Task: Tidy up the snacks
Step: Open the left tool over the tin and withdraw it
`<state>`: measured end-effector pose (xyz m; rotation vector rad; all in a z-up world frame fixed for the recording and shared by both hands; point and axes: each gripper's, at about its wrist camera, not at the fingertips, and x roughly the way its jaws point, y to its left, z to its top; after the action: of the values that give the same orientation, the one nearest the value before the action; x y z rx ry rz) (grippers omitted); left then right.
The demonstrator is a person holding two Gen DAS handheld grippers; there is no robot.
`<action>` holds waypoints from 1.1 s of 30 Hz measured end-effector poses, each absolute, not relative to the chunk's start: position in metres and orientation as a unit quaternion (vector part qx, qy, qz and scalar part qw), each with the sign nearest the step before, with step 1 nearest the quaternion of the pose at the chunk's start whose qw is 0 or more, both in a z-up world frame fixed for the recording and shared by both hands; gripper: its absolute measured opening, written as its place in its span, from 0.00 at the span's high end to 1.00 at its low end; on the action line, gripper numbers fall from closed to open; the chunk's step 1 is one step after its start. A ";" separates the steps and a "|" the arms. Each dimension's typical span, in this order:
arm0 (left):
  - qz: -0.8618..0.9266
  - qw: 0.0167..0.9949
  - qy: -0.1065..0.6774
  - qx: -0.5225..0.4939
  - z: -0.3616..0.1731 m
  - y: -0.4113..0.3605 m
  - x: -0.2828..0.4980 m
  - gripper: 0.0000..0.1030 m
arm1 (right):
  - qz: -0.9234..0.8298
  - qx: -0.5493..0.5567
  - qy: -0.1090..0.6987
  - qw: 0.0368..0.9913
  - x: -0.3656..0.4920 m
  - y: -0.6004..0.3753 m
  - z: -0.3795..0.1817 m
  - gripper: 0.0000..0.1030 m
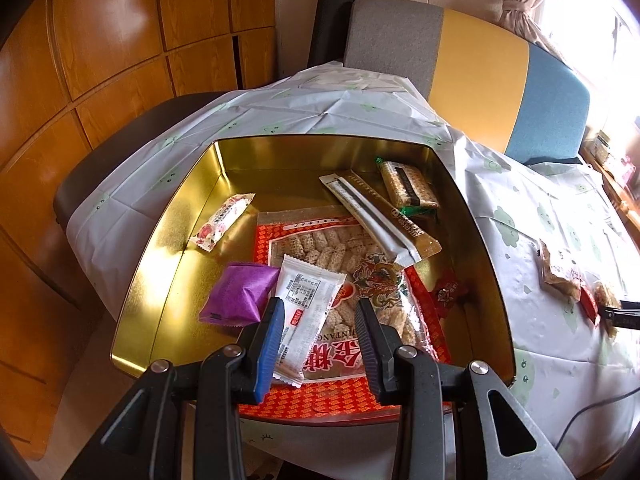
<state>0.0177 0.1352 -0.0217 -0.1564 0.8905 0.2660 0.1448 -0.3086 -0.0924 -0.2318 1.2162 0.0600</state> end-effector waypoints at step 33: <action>0.114 0.901 0.414 -0.063 -0.023 0.126 0.001 0.64 | -0.040 -0.067 0.571 0.817 0.150 -0.301 -0.090 0.26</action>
<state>0.0011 0.1257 -0.0227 -0.1302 0.8563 0.2367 0.1502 -0.3014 -0.0900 -0.1419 1.2168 -0.0863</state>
